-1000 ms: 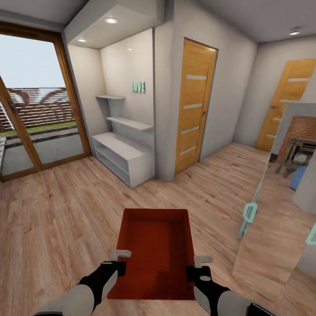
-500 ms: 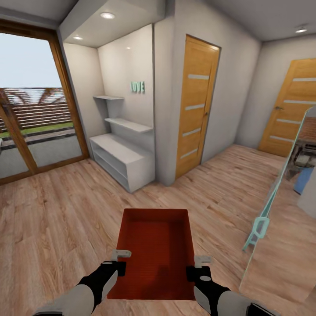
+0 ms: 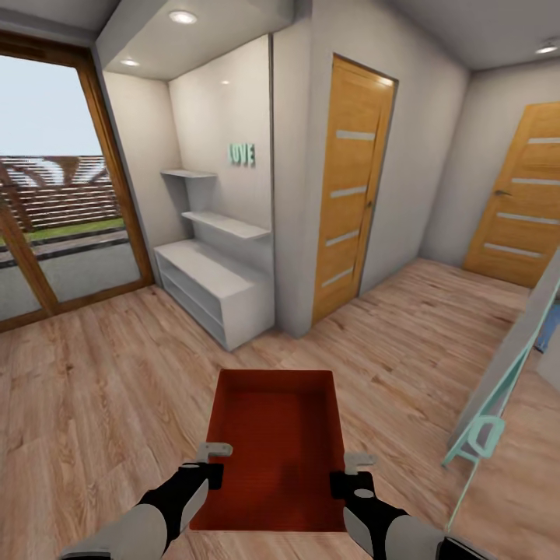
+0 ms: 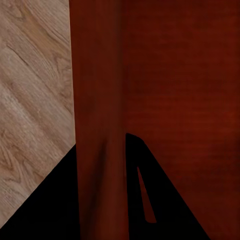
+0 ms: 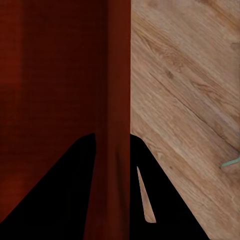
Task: Move the two storage containers from the living room to the garage. In the garage, place one container on the floor and stack the other container on top of it (either order is fine).
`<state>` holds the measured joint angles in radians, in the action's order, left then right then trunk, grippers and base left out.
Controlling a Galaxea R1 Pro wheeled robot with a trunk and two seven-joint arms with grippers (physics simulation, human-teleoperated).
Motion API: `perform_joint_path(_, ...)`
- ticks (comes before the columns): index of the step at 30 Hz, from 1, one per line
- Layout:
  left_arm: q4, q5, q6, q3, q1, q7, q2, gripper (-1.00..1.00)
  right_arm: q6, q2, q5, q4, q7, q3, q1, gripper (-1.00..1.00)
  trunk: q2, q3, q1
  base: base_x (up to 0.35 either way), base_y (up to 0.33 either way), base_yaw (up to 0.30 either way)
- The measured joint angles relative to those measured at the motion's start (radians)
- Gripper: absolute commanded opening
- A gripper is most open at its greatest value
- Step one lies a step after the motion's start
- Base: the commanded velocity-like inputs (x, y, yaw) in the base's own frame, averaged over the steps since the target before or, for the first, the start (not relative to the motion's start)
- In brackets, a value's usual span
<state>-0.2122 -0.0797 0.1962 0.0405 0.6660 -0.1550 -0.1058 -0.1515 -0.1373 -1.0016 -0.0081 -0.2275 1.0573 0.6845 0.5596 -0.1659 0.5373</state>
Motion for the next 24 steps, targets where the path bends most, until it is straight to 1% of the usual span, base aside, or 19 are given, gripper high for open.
perform_joint_path(18, 0.0, 0.0, 0.0, 0.0, 0.0, 0.0, 0.0, -1.0, 0.0, 0.0, 0.0, 0.0, 0.0, 0.0, 0.0, -1.0, 0.0, 0.0, 0.0, 0.322, 0.0, -0.002)
perform_joint_path(24, 0.0, 0.0, 0.0, 0.0, 0.0, 0.0, 0.0, -1.0, 0.0, 0.0, 0.0, 0.0, 0.0, 0.0, 0.0, -1.0, 0.0, 0.0, 0.0, 0.322, 0.0, -0.164)
